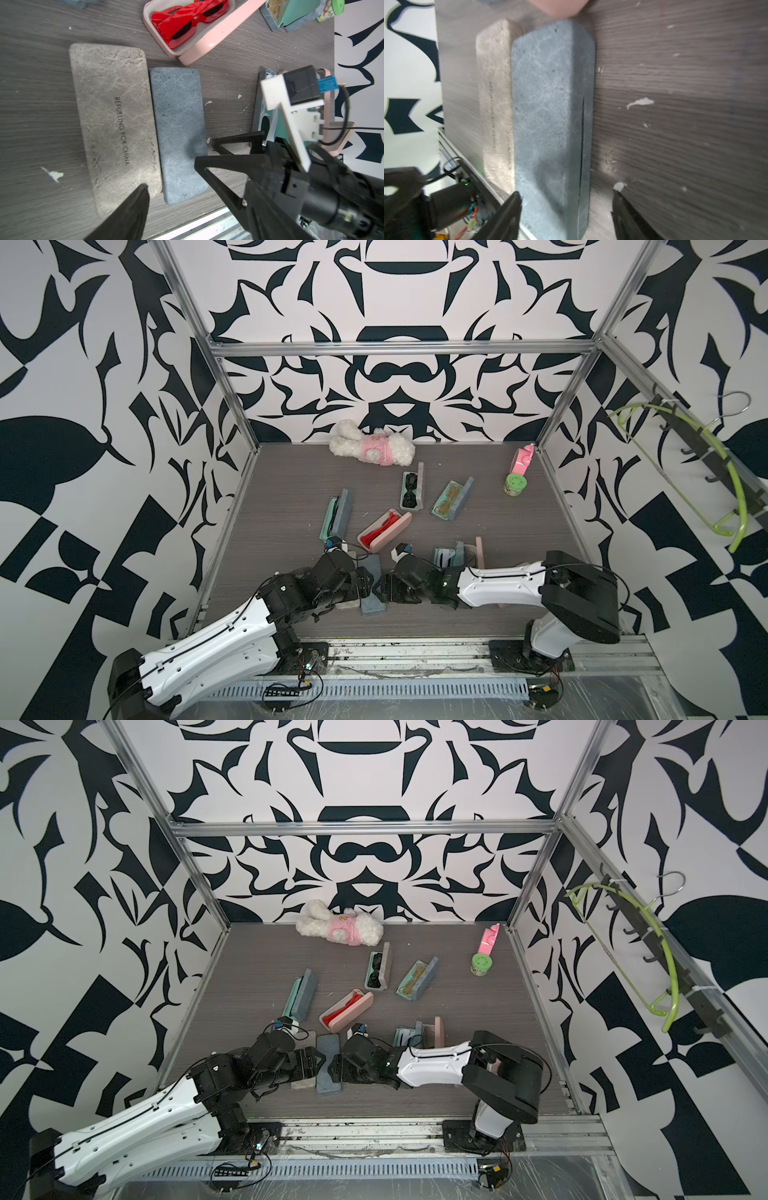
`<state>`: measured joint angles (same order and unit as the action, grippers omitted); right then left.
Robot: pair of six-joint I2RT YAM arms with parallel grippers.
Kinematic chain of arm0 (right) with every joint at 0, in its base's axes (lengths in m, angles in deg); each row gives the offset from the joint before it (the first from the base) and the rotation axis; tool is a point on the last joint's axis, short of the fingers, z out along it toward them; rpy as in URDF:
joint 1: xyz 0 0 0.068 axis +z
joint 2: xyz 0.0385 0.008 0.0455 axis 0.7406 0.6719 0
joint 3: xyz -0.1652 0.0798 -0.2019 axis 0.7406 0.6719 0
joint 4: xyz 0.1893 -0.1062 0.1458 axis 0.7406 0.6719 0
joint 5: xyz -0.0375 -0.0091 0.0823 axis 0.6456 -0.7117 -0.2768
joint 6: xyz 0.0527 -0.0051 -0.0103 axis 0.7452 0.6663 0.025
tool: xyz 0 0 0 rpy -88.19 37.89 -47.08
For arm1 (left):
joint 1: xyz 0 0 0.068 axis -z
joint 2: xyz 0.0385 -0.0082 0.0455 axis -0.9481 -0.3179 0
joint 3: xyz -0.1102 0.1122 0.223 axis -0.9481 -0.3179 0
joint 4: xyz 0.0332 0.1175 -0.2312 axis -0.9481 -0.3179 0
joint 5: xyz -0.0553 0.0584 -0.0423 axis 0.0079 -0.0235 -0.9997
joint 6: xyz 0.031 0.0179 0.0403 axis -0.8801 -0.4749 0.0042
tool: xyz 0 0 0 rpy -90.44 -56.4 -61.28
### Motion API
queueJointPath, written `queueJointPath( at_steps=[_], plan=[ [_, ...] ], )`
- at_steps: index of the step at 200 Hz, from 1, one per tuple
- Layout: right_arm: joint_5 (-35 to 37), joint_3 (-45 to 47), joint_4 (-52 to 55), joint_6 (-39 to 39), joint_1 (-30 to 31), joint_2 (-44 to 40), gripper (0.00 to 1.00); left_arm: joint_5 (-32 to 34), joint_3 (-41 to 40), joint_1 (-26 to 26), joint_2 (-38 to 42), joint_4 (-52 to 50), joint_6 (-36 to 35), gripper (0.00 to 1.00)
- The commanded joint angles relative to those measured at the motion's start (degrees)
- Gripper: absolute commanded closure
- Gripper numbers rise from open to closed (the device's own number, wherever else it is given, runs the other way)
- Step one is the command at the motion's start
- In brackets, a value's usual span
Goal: Close the glasses case
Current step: Move the glasses case to the center of the board.
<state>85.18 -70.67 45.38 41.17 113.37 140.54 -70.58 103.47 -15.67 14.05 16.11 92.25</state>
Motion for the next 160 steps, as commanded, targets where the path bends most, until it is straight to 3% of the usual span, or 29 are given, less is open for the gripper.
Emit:
queueJointPath(
  at_steps=[1,61,66,70,81,160],
  plan=[
    [3.3,0.7,3.1,-2.9,0.3,-4.6,0.24,-0.4,1.7,0.2,0.0,1.0,-1.6,0.22],
    [9.5,0.6,12.8,-9.4,0.3,-13.7,0.13,-0.4,3.7,0.2,-2.0,2.2,-3.3,0.2],
    [10.0,0.6,13.8,-9.8,0.3,-14.4,0.13,-0.1,4.0,0.2,-2.2,2.1,-3.2,0.18],
    [10.5,0.6,14.5,-10.0,0.3,-15.1,0.12,0.0,4.1,0.2,-2.5,2.1,-3.3,0.09],
    [11.8,0.7,16.6,-10.6,0.3,-17.0,0.1,0.2,4.8,0.2,-3.4,2.1,-3.7,0.06],
    [19.1,3.4,32.1,-11.6,-2.2,-36.2,0.06,-1.6,10.5,0.2,-12.0,4.9,-6.9,0.07]
  ],
)
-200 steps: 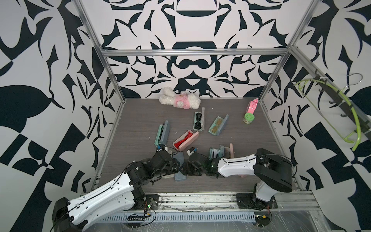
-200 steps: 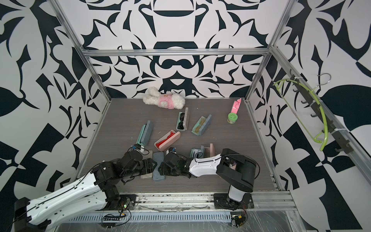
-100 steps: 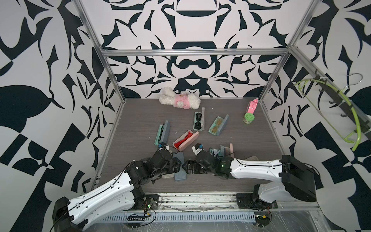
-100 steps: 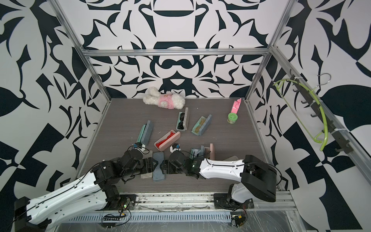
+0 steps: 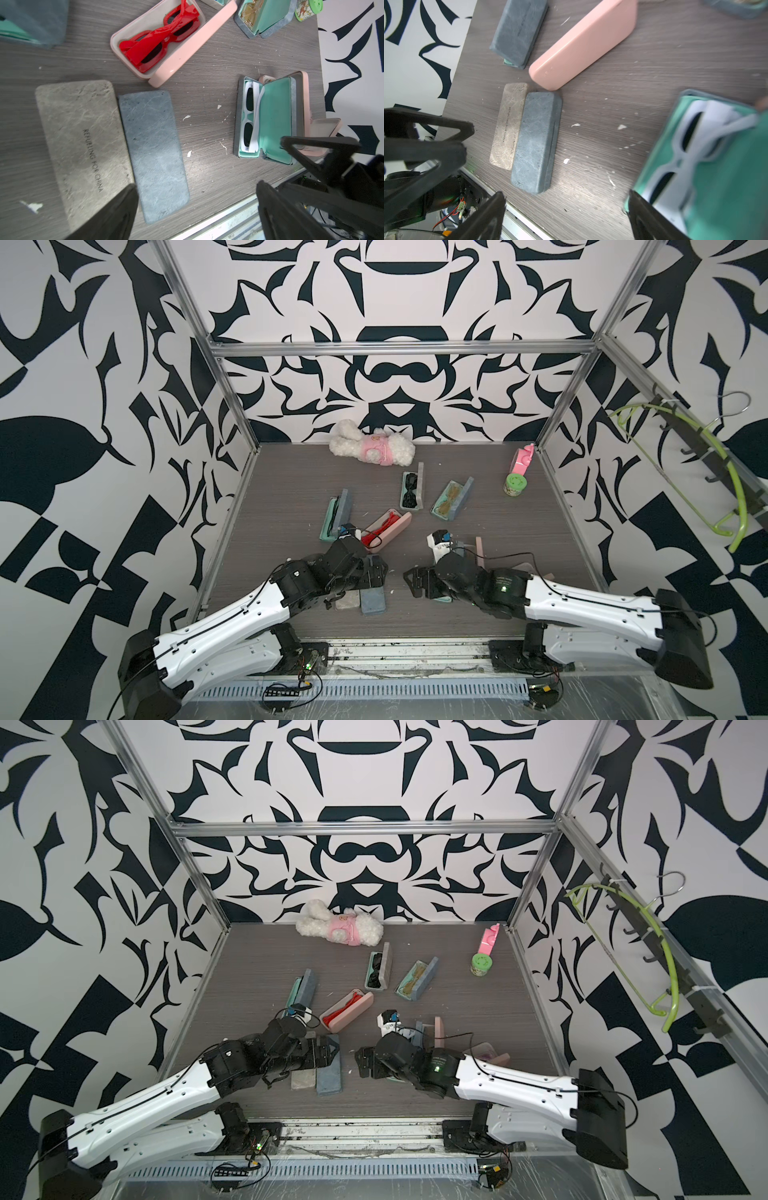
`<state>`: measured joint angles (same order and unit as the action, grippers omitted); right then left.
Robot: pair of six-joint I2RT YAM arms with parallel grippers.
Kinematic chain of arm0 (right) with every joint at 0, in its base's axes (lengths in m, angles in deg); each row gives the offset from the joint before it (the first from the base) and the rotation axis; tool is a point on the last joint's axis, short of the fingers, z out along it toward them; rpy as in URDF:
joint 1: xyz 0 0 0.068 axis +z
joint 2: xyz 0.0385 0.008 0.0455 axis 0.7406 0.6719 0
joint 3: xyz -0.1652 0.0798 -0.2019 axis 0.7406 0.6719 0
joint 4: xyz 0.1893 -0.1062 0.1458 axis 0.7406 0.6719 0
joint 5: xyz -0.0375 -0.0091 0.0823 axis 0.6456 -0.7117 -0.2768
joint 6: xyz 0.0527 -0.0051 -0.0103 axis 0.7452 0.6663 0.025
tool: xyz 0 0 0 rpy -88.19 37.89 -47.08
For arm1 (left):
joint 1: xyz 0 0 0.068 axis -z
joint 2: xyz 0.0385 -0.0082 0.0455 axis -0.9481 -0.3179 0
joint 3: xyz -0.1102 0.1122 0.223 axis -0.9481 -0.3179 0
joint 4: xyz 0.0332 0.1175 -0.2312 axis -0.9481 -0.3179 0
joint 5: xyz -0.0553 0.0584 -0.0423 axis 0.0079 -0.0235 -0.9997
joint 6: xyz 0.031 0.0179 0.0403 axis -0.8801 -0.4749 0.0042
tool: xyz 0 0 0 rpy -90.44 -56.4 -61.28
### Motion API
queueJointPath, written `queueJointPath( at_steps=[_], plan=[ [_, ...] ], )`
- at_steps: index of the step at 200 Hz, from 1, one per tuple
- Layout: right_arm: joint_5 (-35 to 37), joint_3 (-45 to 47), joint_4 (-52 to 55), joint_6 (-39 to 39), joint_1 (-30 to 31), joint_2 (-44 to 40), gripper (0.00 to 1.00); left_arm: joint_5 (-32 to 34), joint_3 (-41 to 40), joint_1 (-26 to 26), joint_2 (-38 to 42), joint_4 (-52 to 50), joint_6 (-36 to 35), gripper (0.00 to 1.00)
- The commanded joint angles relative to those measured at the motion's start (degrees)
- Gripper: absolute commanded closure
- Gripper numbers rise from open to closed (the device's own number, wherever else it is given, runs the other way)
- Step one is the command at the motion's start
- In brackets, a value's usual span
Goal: Close the glasses case
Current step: Move the glasses case to the center of the board.
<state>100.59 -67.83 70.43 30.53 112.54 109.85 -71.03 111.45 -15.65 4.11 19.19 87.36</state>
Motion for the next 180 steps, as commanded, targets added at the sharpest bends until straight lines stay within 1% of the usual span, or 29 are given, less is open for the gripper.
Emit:
queueJointPath(
  at_steps=[1,37,73,98,144,149,180],
  plan=[
    [3.7,0.6,7.2,-0.9,-1.4,-5.9,0.06,-1.1,2.6,0.2,-2.2,1.8,-2.1,0.07],
    [3.7,0.9,14.5,-1.6,-3.4,-14.6,0.06,-2.4,3.9,0.2,-5.8,3.8,-2.3,0.08],
    [4.5,0.2,22.1,-1.1,-5.1,-20.1,0.07,-4.5,4.8,0.3,-9.3,6.1,-2.0,0.09],
    [3.5,0.4,24.4,-0.9,-6.4,-23.6,0.07,-5.6,6.0,0.7,-12.4,7.1,-2.2,0.1],
    [3.1,1.0,28.2,-0.3,-8.9,-25.0,0.07,-7.6,8.6,2.3,-19.1,8.9,-2.9,0.11],
    [3.0,1.0,28.3,-0.3,-9.1,-25.2,0.07,-7.9,8.8,2.5,-21.5,9.2,-2.8,0.11],
    [2.5,1.8,28.4,-0.4,-10.4,-26.5,0.07,-9.2,11.1,3.8,-27.1,10.8,-3.4,0.13]
  ],
)
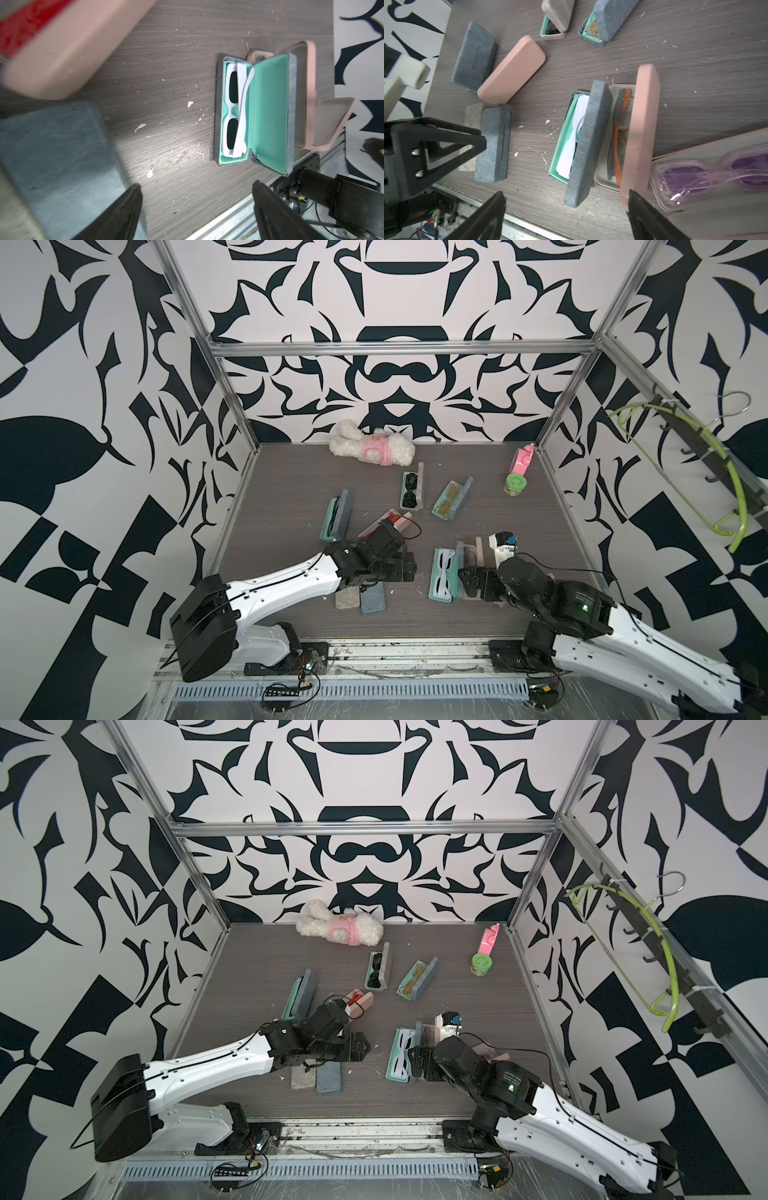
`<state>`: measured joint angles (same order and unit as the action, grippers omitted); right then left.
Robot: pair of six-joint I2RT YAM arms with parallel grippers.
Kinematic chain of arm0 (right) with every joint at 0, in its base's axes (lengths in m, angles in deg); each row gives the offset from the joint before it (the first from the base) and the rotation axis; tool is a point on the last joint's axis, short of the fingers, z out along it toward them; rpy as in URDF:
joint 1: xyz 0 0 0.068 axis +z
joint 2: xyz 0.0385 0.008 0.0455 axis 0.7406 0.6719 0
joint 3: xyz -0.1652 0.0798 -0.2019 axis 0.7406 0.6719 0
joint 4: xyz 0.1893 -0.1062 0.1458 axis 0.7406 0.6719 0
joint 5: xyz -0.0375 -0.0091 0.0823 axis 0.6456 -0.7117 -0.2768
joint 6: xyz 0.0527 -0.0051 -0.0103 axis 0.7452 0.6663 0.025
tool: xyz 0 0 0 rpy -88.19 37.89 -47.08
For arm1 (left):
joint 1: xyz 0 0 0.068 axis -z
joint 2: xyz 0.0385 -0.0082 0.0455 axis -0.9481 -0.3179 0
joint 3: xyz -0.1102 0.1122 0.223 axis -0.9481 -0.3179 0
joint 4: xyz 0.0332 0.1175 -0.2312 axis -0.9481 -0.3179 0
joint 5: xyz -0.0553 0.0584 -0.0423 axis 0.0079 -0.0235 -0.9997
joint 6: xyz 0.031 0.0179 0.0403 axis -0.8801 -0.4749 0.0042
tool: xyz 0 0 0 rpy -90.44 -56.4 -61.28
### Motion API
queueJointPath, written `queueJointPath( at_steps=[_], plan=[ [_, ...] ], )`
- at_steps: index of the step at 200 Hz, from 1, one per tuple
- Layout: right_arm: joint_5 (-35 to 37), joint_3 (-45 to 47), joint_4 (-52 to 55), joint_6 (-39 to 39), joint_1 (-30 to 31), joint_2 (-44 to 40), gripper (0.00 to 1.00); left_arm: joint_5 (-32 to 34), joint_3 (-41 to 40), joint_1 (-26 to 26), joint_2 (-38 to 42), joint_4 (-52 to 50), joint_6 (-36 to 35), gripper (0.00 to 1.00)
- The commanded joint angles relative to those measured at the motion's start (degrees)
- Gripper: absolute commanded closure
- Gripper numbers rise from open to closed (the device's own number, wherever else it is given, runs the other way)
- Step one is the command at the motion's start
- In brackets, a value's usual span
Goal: Close the glasses case
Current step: Move the glasses case to the center of the board.
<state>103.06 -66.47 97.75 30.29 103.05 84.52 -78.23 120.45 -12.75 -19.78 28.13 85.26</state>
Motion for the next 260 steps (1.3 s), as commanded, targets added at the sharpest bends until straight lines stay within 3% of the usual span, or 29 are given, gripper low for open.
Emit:
queueJointPath(
  at_steps=[1,22,29,103,173,260],
  plan=[
    [0.0,0.4,1.1,-0.1,-1.0,-1.2,0.07,-2.1,2.2,0.9,-3.4,1.9,-1.2,0.13],
    [-0.9,1.1,1.0,-0.3,-1.6,-1.2,0.07,-3.3,4.8,1.3,-8.0,2.7,-1.8,0.14],
    [-1.1,1.3,1.0,-0.2,-1.7,-1.3,0.07,-3.5,5.8,1.5,-9.4,2.7,-2.1,0.19],
    [-2.5,3.7,0.3,0.4,-2.0,-2.6,0.07,-5.4,12.5,1.9,-21.3,3.0,-2.7,0.32],
    [-2.8,4.0,0.8,0.7,-2.1,-4.0,0.08,-5.9,16.0,1.8,-27.8,3.2,-3.2,0.38],
    [-3.3,5.0,1.0,1.4,-2.2,-5.5,0.1,-5.4,18.1,1.8,-32.3,3.1,-3.2,0.56]
  ],
)
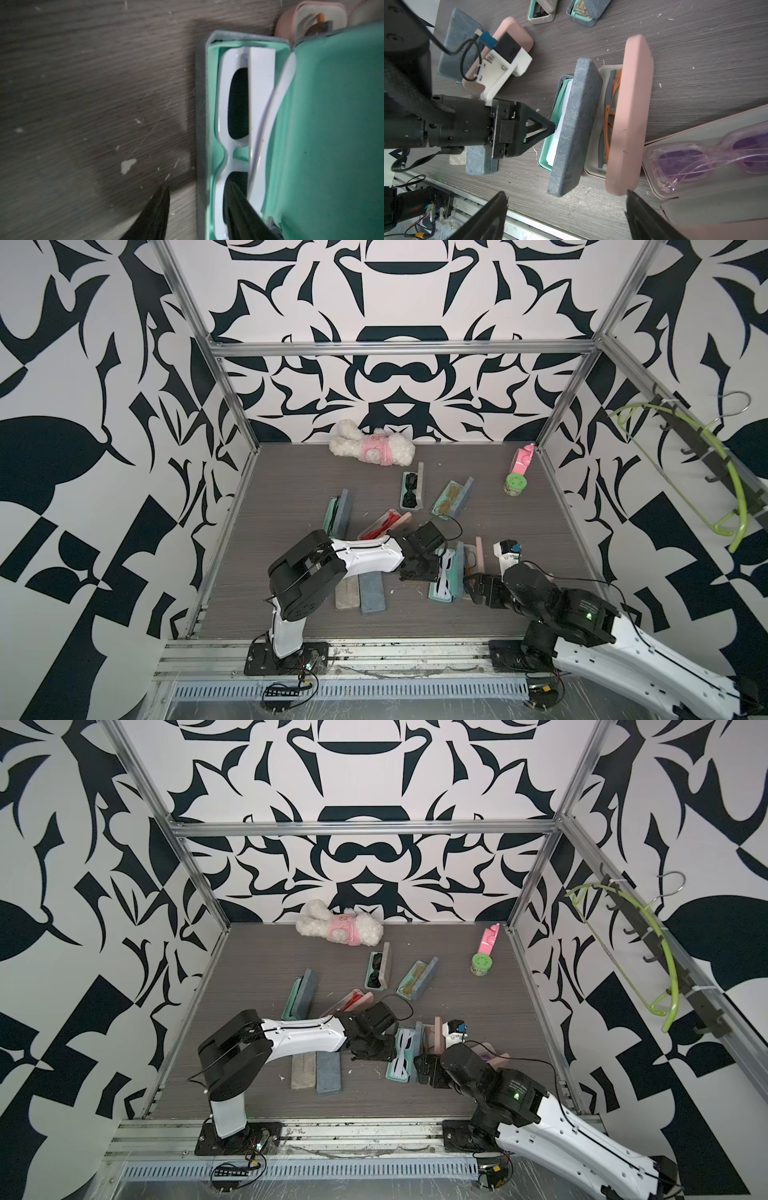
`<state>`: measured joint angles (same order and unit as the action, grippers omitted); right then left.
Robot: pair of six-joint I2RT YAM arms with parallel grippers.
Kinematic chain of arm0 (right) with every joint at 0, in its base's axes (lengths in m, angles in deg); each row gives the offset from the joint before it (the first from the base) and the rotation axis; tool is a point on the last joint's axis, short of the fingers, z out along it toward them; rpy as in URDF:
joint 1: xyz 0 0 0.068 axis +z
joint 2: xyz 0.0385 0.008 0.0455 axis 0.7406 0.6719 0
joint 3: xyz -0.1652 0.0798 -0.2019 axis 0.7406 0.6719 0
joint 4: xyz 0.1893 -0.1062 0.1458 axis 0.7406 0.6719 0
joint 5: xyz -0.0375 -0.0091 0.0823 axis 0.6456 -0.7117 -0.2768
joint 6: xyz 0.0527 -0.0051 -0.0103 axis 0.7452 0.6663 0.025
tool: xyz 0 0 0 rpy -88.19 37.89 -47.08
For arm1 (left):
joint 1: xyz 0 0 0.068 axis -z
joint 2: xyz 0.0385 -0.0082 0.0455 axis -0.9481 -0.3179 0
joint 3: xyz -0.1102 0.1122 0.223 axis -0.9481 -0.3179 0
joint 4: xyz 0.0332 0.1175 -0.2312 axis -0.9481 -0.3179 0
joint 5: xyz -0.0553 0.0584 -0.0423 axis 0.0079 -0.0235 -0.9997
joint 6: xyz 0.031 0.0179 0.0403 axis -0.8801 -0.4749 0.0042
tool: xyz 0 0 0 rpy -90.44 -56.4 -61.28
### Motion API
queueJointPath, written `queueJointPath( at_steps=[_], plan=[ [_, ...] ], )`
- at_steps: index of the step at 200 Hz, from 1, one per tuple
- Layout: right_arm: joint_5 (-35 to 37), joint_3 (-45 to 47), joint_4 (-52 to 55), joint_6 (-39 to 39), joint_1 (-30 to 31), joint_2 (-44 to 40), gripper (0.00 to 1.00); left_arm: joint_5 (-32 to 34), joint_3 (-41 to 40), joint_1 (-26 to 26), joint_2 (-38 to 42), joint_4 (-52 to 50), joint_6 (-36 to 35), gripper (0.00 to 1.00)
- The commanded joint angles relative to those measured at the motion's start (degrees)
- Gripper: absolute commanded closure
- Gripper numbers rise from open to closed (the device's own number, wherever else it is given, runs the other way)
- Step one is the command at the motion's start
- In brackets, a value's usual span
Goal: Close the glasses case
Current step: Move the glasses case to the center of the board.
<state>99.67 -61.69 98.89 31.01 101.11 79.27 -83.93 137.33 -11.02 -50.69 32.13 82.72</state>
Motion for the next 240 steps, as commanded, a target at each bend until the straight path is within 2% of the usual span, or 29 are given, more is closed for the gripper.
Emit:
queueJointPath(
  at_steps=[1,51,136,240],
  plan=[
    [0.1,0.2,-0.1,0.6,-0.2,-0.3,0.1,0.3,1.2,0.1,-1.4,-1.0,-0.7,0.56],
    [-0.4,0.3,-1.4,0.6,-0.2,0.8,0.11,0.8,0.8,0.1,-2.9,-1.0,-0.7,0.67],
    [-1.6,0.0,-4.6,-0.1,-0.2,4.3,0.11,1.8,-3.3,-0.2,-1.3,0.5,0.4,0.77],
    [-2.9,-0.2,-8.0,-0.5,-0.3,7.4,0.13,2.6,-8.2,-0.4,1.9,2.3,2.0,0.8]
  ],
)
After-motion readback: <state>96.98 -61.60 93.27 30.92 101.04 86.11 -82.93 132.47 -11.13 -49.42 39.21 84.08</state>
